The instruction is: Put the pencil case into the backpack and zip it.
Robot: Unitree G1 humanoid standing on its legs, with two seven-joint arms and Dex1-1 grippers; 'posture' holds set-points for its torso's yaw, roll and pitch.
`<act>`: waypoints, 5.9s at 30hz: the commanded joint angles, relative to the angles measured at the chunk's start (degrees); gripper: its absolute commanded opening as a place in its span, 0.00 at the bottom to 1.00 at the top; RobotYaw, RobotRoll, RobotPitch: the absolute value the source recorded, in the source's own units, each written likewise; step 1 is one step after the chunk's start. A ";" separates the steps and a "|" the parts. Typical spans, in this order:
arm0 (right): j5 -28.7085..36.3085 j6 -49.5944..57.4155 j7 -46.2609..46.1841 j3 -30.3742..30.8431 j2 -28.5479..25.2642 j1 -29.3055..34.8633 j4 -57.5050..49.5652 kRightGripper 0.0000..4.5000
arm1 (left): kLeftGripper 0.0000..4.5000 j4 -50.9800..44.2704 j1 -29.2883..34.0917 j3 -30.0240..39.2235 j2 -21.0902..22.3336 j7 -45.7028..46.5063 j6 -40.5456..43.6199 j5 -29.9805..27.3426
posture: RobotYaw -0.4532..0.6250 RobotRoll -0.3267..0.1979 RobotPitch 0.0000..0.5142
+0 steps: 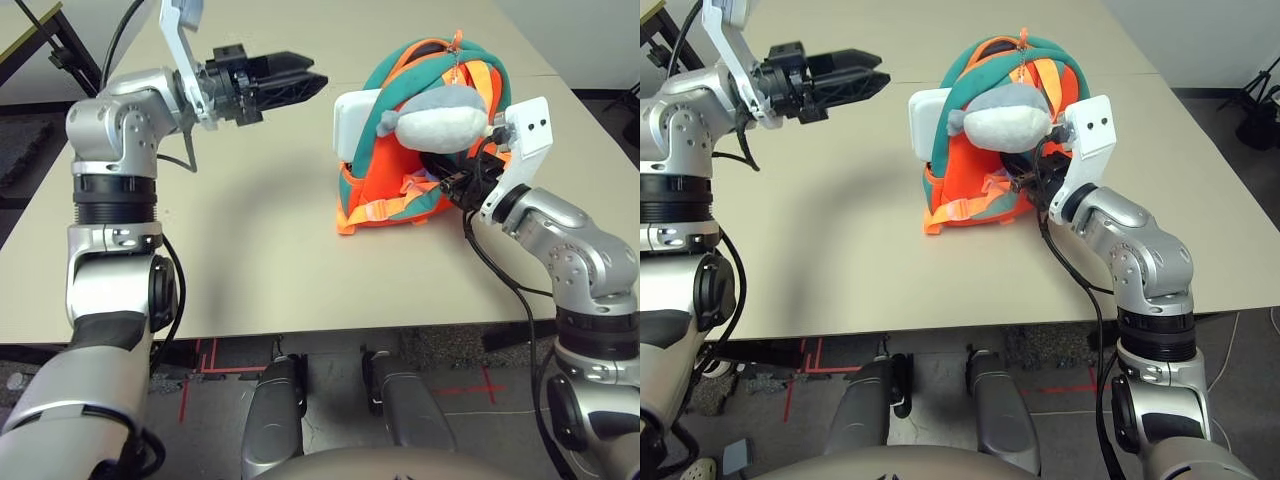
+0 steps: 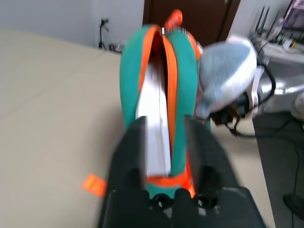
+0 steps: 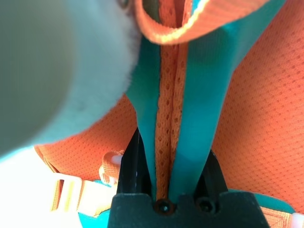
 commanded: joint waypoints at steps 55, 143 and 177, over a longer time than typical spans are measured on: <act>-1.64 0.05 0.10 0.95 0.21 2.04 0.33 0.09 | 0.00 17.03 -11.56 3.10 -6.65 3.56 -12.99 2.03 | 0.29 0.62 0.34; -3.94 -2.97 1.16 2.22 1.39 1.76 3.82 0.09 | 0.06 16.69 -19.51 -10.38 -7.28 -8.18 -25.71 13.17 | 0.30 0.62 0.30; -4.87 -3.23 2.89 2.96 0.56 0.01 5.72 0.09 | 0.06 20.46 3.03 -24.63 0.51 -16.17 -27.01 23.66 | 0.31 0.62 0.30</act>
